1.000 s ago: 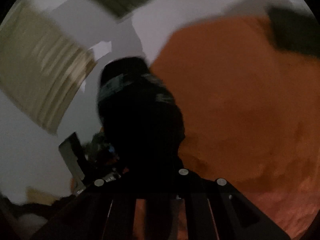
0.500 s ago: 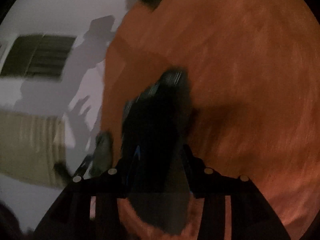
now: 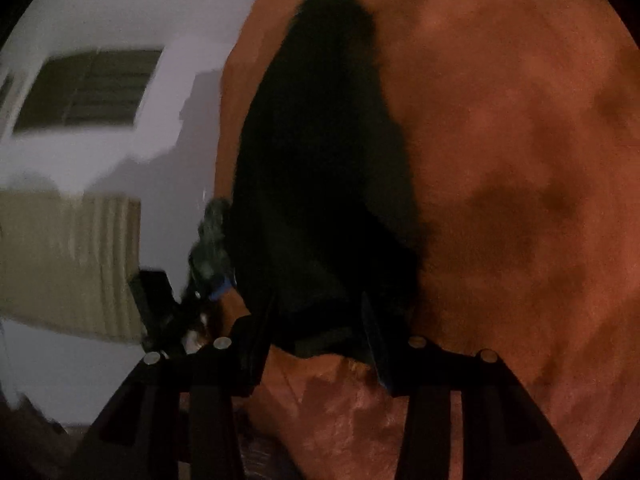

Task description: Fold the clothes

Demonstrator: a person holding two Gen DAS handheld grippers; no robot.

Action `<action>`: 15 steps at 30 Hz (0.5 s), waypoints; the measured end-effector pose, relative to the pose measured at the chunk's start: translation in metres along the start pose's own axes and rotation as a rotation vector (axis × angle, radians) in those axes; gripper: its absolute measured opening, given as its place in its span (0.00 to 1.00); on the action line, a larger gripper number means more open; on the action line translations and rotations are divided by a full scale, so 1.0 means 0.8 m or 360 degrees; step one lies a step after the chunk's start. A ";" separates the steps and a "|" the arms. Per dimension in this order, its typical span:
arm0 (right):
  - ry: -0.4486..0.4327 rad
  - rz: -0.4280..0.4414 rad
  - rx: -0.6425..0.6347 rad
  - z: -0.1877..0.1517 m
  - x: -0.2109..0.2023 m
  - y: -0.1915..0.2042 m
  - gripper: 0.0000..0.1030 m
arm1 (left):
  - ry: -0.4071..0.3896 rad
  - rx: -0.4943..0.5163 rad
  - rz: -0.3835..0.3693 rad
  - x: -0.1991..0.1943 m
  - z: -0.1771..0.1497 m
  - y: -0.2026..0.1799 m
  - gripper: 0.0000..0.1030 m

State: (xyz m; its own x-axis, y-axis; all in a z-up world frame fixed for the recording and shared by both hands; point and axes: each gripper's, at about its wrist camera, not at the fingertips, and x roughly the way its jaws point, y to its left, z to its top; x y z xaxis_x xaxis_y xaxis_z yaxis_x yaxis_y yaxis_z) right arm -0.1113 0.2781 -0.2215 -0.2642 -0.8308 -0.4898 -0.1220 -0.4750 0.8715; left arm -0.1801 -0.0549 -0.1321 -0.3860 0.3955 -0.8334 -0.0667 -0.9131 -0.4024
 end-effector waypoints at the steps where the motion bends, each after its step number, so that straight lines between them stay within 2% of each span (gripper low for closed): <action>1: -0.0029 -0.0034 0.0005 -0.004 -0.007 -0.003 0.41 | 0.0001 0.0001 -0.0007 0.001 -0.001 -0.001 0.77; 3: -0.0050 -0.0134 -0.0035 -0.016 -0.011 -0.003 0.41 | 0.0012 -0.0003 -0.0013 0.005 -0.006 0.001 0.77; 5: -0.0014 -0.0171 -0.0050 -0.017 -0.010 -0.008 0.41 | 0.0025 -0.0012 -0.0020 0.009 -0.012 0.002 0.77; 10: 0.0002 0.0009 0.0023 -0.002 0.020 -0.004 0.43 | 0.0030 -0.0054 -0.0071 0.023 -0.016 0.002 0.77; 11: -0.0010 -0.0028 0.0003 0.002 0.025 0.002 0.33 | 0.0012 -0.0060 -0.0057 0.025 -0.016 0.002 0.71; 12: -0.0035 -0.0093 -0.0050 0.001 0.027 0.012 0.13 | -0.0011 -0.0061 -0.0042 0.024 -0.017 0.000 0.51; 13: -0.0070 -0.0166 -0.0124 -0.003 0.024 0.023 0.13 | -0.0029 -0.0064 -0.0027 0.024 -0.018 -0.001 0.38; 14: -0.0106 -0.0213 -0.0182 -0.008 0.019 0.034 0.09 | -0.0024 -0.0080 -0.0008 0.025 -0.018 -0.003 0.19; 15: -0.0140 -0.0234 -0.0204 -0.015 0.007 0.042 0.07 | -0.0021 -0.0103 0.0000 0.023 -0.021 -0.004 0.10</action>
State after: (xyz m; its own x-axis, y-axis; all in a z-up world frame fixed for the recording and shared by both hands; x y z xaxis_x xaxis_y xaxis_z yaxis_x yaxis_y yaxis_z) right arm -0.1055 0.2545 -0.1952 -0.3359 -0.7239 -0.6026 -0.0444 -0.6269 0.7779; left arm -0.1715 -0.0431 -0.1529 -0.3980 0.3936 -0.8287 -0.0073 -0.9046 -0.4262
